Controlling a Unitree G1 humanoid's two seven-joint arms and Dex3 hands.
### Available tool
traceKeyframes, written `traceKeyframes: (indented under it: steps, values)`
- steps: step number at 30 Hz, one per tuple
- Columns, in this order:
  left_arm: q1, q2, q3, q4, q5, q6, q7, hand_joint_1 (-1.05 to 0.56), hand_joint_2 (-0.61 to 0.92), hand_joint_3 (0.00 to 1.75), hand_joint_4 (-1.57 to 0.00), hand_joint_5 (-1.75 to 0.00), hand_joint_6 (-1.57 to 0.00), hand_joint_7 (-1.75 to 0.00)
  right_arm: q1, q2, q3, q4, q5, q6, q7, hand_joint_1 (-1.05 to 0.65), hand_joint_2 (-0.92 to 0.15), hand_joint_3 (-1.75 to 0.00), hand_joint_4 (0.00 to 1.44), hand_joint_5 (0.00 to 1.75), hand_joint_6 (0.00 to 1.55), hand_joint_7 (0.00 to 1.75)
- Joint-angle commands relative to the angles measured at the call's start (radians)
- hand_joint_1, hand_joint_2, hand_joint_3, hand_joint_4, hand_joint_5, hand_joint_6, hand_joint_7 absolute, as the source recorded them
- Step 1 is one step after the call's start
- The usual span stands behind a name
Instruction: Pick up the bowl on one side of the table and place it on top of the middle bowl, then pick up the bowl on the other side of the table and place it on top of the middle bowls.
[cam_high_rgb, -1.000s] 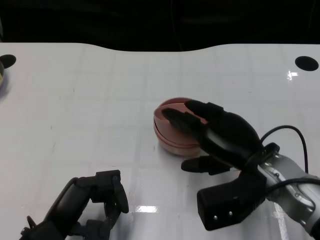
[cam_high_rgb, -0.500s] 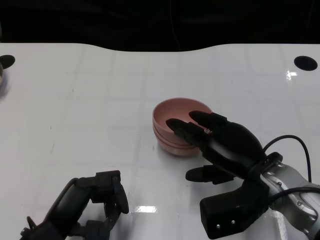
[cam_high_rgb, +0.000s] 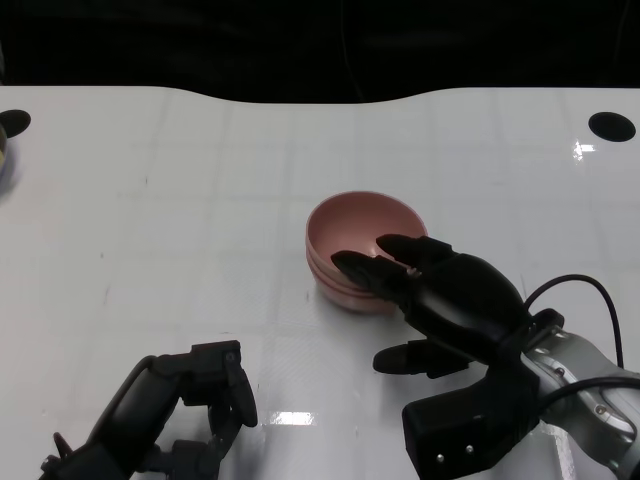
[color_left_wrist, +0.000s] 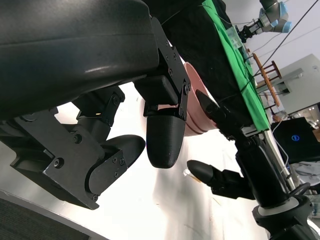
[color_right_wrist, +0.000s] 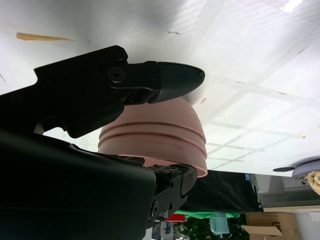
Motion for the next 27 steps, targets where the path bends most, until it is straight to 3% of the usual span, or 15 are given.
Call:
traceKeyframes:
  steps: [1,6,15,19,27]
  values:
    - [-0.003,0.015,0.006,0.004,-0.008,-0.005,-0.005,-0.07,0.45,1.27,-0.84,-1.73,-0.8,-1.47,0.009,-0.007,-0.002,0.001,0.006,-0.007,-0.019,-0.81,-0.92,-0.39,0.17,0.07,0.18,0.03]
    - [-0.003,0.011,0.005,0.006,-0.004,-0.006,0.0,-0.07,0.45,1.27,-0.84,-1.73,-0.8,-1.47,0.017,-0.014,-0.009,-0.028,0.007,-0.01,-0.032,-0.81,-0.92,-0.4,0.16,0.07,0.17,0.02]
    - [-0.005,0.008,0.002,0.009,0.006,-0.01,0.005,-0.06,0.47,1.25,-0.83,-1.74,-0.79,-1.48,0.086,-0.026,-0.061,-0.055,0.039,-0.097,-0.215,-0.71,-0.92,-0.4,0.17,0.1,0.17,0.01]
    - [-0.007,0.004,0.001,0.013,0.004,-0.011,0.005,-0.05,0.48,1.25,-0.84,-1.74,-0.79,-1.49,0.127,-0.051,-0.085,-0.086,0.049,-0.129,-0.238,-0.7,-0.92,-0.39,0.2,0.12,0.22,0.03]
    - [-0.007,0.003,0.002,0.01,0.008,-0.013,0.009,-0.05,0.47,1.27,-0.84,-1.74,-0.79,-1.5,0.27,-0.104,-0.168,-0.144,0.124,-0.299,-0.332,-0.53,-0.92,-0.13,0.38,0.31,0.44,0.12]
